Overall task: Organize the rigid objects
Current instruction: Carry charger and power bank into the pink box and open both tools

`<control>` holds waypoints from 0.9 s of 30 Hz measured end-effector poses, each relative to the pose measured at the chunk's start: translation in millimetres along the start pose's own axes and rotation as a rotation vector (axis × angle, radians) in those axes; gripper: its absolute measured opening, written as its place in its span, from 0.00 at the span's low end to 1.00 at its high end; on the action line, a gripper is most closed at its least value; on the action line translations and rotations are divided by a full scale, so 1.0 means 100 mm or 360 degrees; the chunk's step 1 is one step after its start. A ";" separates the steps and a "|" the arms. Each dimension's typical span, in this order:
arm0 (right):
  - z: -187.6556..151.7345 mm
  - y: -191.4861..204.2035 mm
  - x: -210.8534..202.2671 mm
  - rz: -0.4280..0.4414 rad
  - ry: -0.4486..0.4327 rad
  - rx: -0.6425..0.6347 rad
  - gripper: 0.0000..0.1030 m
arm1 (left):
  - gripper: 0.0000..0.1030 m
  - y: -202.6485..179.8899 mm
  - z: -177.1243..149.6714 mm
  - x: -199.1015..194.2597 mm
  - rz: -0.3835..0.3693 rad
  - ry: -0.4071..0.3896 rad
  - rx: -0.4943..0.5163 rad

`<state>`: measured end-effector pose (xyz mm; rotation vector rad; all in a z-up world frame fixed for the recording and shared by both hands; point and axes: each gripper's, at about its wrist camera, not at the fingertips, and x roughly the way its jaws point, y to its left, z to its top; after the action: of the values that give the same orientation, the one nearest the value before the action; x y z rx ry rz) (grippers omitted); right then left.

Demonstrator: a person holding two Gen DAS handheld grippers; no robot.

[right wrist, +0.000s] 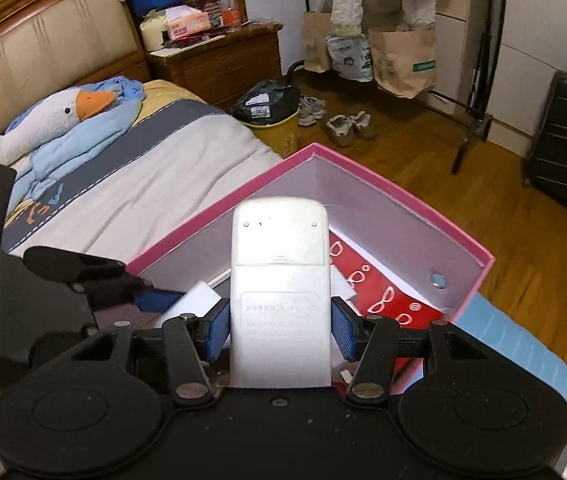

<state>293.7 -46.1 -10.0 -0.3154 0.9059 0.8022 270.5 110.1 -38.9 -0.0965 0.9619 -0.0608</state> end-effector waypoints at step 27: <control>0.06 0.05 0.37 -0.0101 0.0367 -0.0057 0.56 | 0.52 0.08 -0.15 0.09 0.0003 -0.0011 0.0011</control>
<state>307.1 -21.5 -35.9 -0.4729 1.0924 0.7334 263.4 116.7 -55.2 -0.0894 0.9549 -0.0620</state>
